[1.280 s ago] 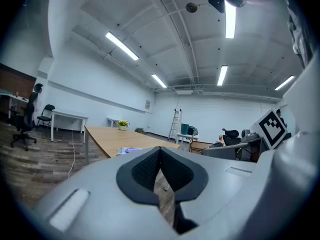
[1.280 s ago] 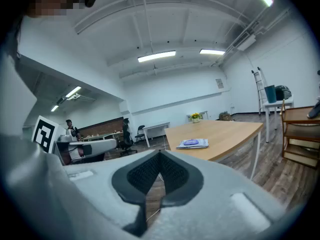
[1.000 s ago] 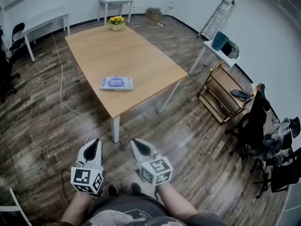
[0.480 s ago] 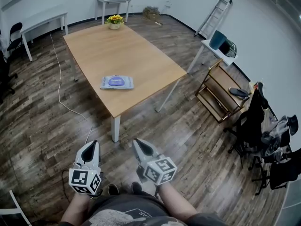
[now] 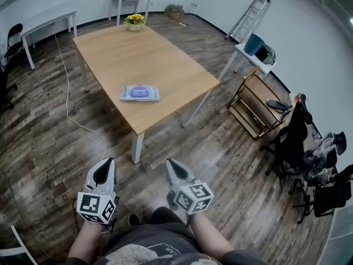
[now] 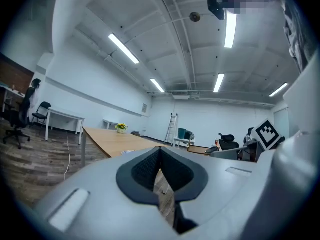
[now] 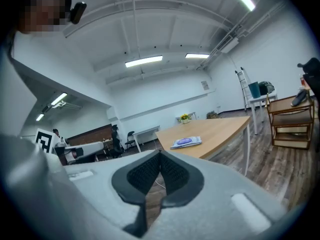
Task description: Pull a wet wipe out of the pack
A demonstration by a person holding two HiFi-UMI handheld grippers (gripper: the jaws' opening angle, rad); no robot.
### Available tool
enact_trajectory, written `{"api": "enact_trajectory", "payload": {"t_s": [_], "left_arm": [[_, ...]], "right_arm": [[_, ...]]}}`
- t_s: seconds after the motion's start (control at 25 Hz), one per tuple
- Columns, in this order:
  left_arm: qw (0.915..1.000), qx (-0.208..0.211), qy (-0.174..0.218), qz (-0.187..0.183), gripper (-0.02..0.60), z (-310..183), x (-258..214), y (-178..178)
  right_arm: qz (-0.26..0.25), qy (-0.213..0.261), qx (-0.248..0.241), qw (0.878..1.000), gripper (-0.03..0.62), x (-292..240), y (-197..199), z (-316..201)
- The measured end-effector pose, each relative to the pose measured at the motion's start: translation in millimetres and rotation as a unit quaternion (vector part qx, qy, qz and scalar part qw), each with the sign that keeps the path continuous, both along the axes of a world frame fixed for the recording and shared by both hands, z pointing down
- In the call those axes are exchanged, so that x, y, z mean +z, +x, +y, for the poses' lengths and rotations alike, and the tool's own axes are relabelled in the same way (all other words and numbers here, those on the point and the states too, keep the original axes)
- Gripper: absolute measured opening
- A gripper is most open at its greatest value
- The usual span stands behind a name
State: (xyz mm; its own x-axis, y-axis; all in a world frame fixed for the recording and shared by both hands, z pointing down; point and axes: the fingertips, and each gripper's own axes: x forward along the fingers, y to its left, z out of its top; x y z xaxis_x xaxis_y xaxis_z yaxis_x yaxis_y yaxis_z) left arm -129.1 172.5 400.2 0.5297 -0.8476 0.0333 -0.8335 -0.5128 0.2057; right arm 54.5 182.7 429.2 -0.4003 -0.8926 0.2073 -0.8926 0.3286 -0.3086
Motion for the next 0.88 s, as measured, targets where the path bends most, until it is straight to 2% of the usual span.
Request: {"api": "enact_trajectory", "payload": {"t_s": [0.16,0.32,0.52,0.88], "left_arm": [[0.9999,-0.007,-0.014,-0.006,0.018,-8.0,8.6,-3.2],[0.9996,-0.009,-0.021,-0.015,0.018,-20.4,14.7,4.5],[0.9988,-0.031,-0.030,-0.024,0.018,-53.7,25.0,6.0],[0.9955,-0.078,-0.044,-0.033,0.018,-140.6,29.9,24.7]], "right_arm": [[0.028,-0.035,-0.020,0.999,-0.008,27.4,-5.0,3.6],[0.011,-0.030,-0.047,0.998,-0.008,33.4,-10.4,-13.0],[0.003,-0.018,-0.067,0.998,-0.007,34.2,-13.7,-65.9],[-0.004,-0.020,-0.100,0.995,-0.008,32.9,8.8,-173.8]]}}
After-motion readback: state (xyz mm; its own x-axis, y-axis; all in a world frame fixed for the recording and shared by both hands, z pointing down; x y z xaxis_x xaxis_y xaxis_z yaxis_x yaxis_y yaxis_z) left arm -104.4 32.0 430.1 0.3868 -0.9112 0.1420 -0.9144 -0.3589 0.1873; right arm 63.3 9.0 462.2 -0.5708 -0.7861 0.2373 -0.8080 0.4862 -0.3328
